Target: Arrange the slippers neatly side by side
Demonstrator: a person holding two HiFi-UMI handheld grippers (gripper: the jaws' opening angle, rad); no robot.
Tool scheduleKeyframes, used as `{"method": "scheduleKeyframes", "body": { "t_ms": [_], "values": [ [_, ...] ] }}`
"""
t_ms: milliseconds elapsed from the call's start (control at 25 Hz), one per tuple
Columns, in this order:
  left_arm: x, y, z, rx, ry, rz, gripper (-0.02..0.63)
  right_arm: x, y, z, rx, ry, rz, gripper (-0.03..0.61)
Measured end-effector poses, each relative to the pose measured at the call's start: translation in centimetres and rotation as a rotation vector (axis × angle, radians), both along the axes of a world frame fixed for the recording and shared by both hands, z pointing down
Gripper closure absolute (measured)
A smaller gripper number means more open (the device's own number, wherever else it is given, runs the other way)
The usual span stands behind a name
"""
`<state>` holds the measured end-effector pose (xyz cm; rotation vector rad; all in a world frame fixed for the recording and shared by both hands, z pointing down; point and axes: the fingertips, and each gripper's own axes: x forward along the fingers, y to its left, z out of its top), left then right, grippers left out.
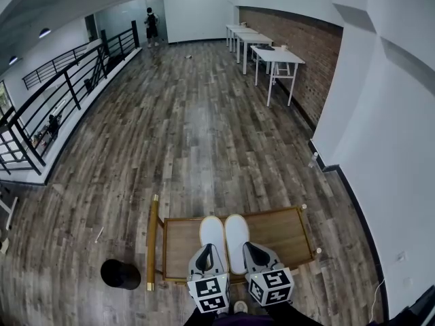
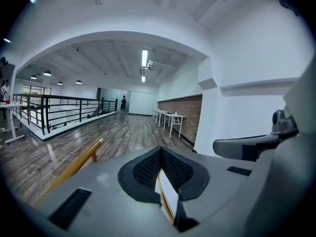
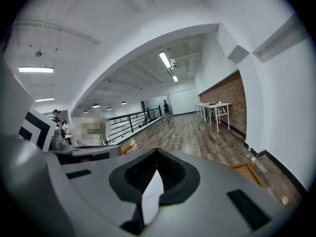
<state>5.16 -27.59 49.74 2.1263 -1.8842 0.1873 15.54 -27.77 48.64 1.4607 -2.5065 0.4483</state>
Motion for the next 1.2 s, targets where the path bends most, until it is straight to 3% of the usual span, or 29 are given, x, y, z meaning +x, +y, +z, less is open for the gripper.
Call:
{"method": "scheduleKeyframes", "body": {
  "t_ms": [440,1200],
  "values": [
    [-0.5,0.1,-1.2,0.048,-0.013,0.0,0.612,-0.6,0.2,-0.2,0.02,0.006,-0.007,0.58],
    [0.0,0.4,-0.6,0.04,-0.019,0.013,0.612,-0.7,0.2,-0.1,0.015,0.004,-0.006,0.58]
  ]
}}
